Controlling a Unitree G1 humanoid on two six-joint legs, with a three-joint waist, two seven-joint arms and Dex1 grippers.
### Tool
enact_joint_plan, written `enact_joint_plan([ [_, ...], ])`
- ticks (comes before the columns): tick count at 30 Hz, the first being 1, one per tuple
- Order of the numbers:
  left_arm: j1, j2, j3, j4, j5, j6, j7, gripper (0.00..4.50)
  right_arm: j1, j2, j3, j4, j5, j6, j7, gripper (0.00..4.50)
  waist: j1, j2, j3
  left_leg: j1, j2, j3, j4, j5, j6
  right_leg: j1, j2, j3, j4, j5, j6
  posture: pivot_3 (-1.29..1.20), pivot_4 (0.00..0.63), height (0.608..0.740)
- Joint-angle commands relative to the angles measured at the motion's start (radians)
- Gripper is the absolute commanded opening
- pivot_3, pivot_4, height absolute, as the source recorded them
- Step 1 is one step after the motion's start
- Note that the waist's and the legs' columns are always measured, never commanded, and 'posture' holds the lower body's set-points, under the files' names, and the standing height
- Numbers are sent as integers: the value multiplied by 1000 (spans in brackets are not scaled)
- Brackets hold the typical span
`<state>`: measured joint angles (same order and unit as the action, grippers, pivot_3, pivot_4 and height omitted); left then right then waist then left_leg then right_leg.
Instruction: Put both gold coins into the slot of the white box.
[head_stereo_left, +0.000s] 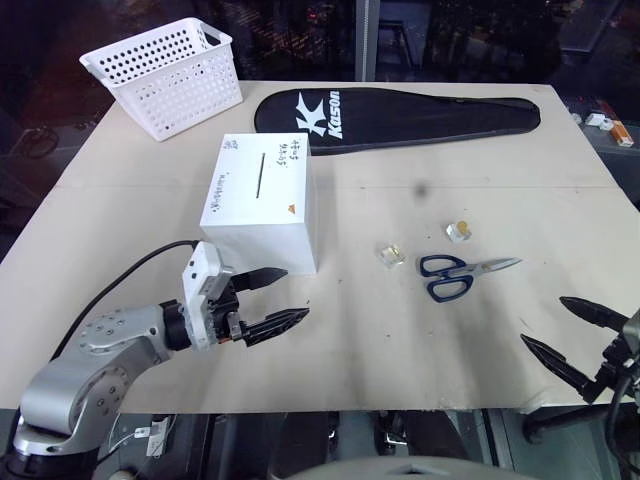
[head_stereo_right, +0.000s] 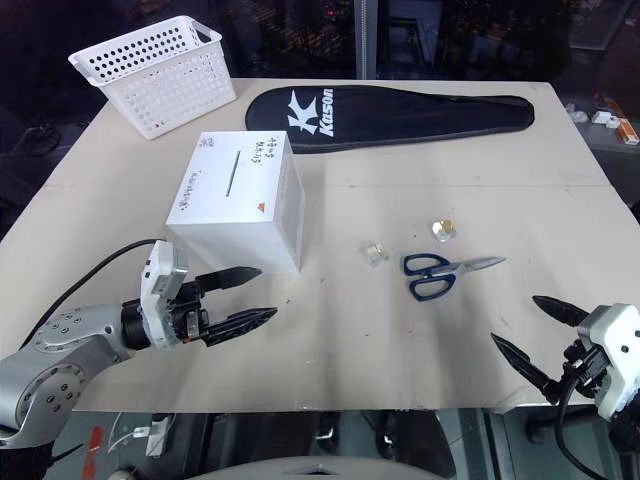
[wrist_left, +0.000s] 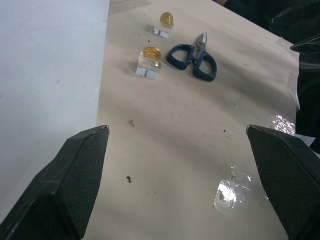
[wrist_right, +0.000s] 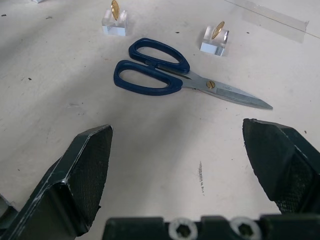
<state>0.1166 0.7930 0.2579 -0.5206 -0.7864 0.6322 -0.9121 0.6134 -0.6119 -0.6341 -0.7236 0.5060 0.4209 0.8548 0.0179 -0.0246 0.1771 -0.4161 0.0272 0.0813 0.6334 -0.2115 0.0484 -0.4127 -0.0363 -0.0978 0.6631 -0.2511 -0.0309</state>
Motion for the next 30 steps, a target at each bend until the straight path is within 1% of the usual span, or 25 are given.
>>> enact_joint_plan([
  [1,-66,-8,-9,-21,-28,9,19,4490,-94,-79,55,-30,-33,64,-63,4500,-1,0,0,0,0,0,0,0,0,0,0,0,0,0,0,0,150,738],
  [2,-109,-14,-23,-30,-45,24,32,4490,-169,-141,102,-44,-49,121,-90,4500,-4,0,0,1,0,0,0,0,0,1,0,0,0,0,0,0,150,738],
  [4,-159,-21,-42,-45,-67,48,42,4490,-273,-222,160,-50,-29,195,-98,4500,-4,3,2,0,0,1,1,0,0,-1,0,0,0,0,0,0,150,738],
  [7,-177,-9,-64,-63,-73,57,20,4490,-369,-285,223,-32,-33,242,-106,4500,0,1,0,2,0,1,2,1,1,1,-1,-1,1,1,1,0,150,738],
  [8,-179,-3,-72,-67,-70,54,8,4490,-395,-307,246,-24,-36,259,-103,4500,3,1,1,1,0,0,2,3,4,1,0,-1,1,3,5,0,150,738],
  [9,-180,2,-81,-69,-64,48,-4,4490,-423,-331,271,-12,-35,286,-101,4500,5,1,1,0,-1,0,2,3,4,0,0,-1,1,3,5,0,150,738],
  [11,-191,4,-99,-66,-60,41,-22,4490,-504,-387,346,39,-48,331,-86,4500,5,1,1,0,-1,1,2,3,4,0,0,-1,0,3,5,0,150,738],
  [15,-215,7,-143,-75,-36,18,-54,4490,-679,-487,523,170,-95,357,-16,4500,2,1,1,-1,-1,2,2,3,4,0,0,1,-1,3,5,0,150,738],
  [18,-232,-5,-159,-74,-27,11,-45,4490,-783,-545,690,280,-208,278,64,4500,1,1,1,-1,-1,2,2,2,5,0,0,0,-1,3,5,0,150,738],
  [20,-239,-12,-166,-73,-21,8,-39,4490,-848,-537,765,355,-254,235,104,4500,0,1,1,-1,-1,2,2,2,5,0,0,0,-1,3,5,0,150,738],
  [23,-232,-14,-174,-84,-9,2,-38,4490,-929,-494,818,450,-282,211,133,4500,-1,1,1,-1,-1,2,2,3,3,0,0,1,-1,3,5,0,150,738],
  [26,-227,-18,-176,-97,-9,2,-25,4500,-969,-468,844,502,-314,182,150,3670,-2,1,1,-1,-1,3,2,4,2,0,0,1,-1,3,5,0,150,738],
  [30,-223,-25,-173,-115,-15,8,-1,4500,-1011,-438,884,568,-364,140,181,3614,-2,1,1,-1,-1,3,3,4,2,0,0,1,0,3,5,0,150,738],
])
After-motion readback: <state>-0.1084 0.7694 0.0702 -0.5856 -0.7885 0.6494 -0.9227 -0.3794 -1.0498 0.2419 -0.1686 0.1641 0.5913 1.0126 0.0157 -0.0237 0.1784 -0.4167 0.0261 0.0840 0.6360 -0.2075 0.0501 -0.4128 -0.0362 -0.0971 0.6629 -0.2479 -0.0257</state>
